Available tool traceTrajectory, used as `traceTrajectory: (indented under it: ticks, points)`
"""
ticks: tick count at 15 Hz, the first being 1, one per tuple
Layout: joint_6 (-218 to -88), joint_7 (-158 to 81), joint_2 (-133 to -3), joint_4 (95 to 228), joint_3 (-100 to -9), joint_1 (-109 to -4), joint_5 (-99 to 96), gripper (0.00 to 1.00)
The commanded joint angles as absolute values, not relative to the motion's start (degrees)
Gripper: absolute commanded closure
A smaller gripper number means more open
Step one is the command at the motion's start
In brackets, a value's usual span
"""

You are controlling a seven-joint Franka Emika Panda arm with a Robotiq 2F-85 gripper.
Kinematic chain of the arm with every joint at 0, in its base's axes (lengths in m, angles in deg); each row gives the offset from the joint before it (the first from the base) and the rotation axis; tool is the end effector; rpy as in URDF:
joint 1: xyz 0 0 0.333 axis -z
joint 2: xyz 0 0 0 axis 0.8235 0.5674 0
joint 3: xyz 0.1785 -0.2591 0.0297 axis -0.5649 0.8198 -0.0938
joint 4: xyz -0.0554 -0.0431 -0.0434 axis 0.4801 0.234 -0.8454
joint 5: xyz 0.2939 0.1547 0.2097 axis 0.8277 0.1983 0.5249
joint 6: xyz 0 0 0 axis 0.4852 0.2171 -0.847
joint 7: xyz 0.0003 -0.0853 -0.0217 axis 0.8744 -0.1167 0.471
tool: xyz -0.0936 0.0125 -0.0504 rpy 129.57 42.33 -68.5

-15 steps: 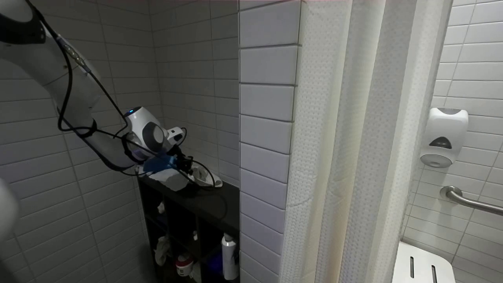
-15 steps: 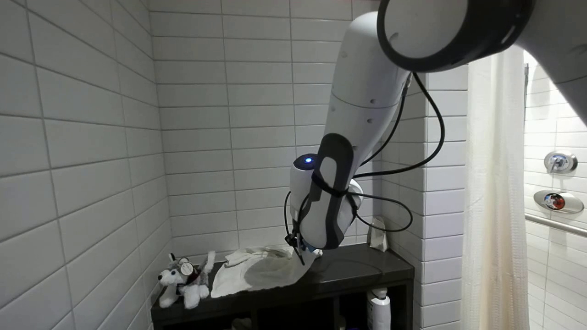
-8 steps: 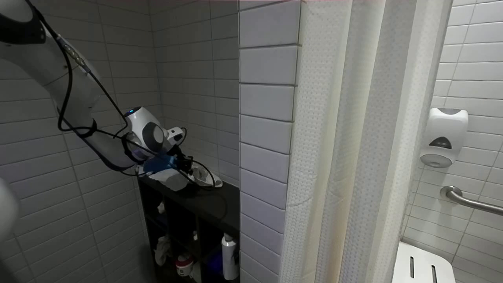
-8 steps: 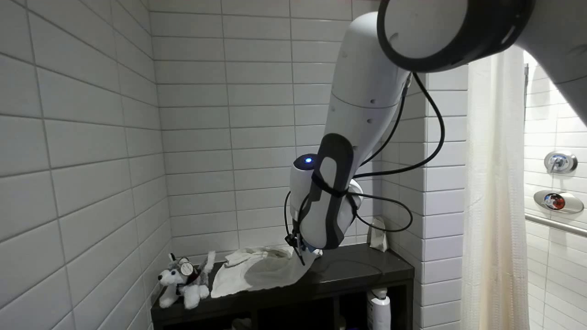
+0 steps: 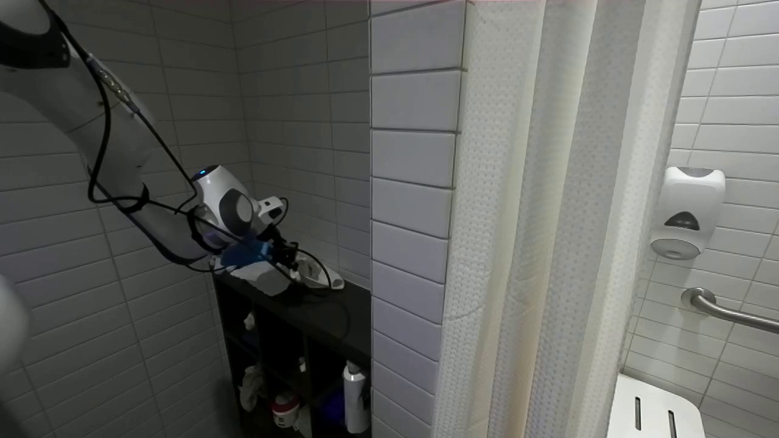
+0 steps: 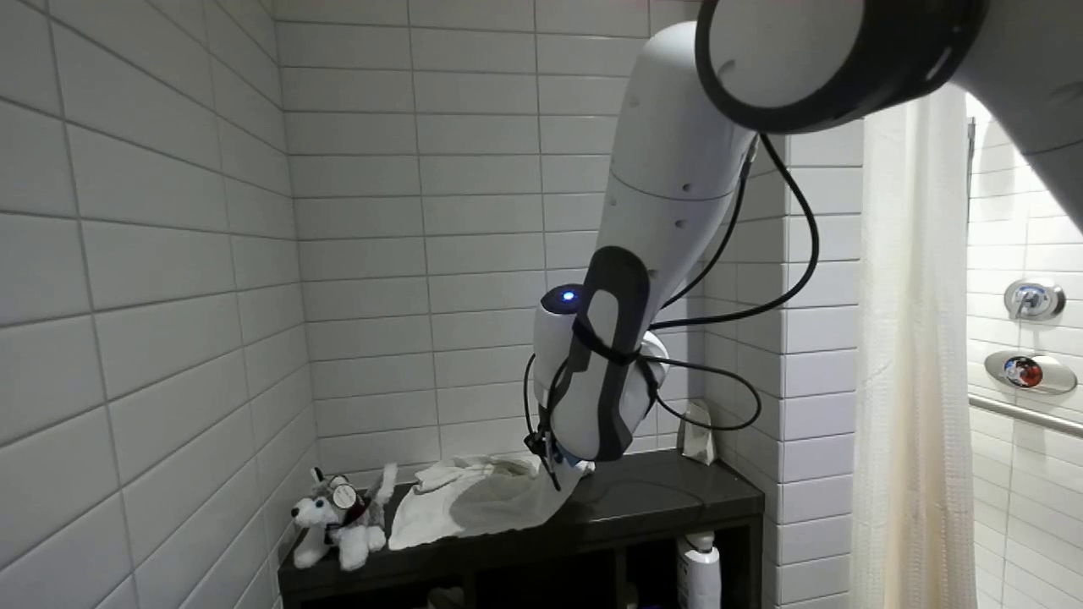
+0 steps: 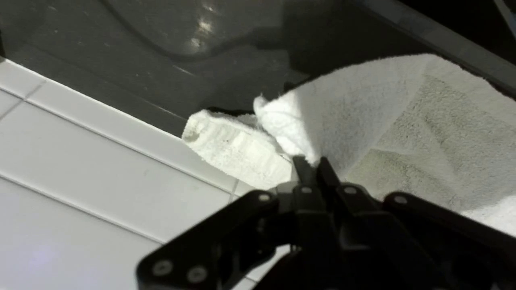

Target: Pick up the white towel then set it back down on the cabinet.

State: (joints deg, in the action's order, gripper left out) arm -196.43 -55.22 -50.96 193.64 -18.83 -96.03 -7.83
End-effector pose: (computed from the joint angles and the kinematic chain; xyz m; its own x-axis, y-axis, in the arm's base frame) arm 0.5978 0.0385 0.2223 0.8750 0.0403 0.4825 -0.0963 -0.9621 0.2551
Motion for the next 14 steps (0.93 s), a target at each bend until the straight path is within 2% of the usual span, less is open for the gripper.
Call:
traceTrajectory:
  ticks: [1,9,14]
  points:
    - [-199.3,-54.1,-50.7,195.3,-15.8,-100.1,-6.8,0.98]
    - [-202.5,-49.1,-50.9,200.8,-9.4,-112.6,-2.3,0.98]
    - [-189.1,-52.4,-50.9,197.4,-5.2,-121.6,1.8,0.98]
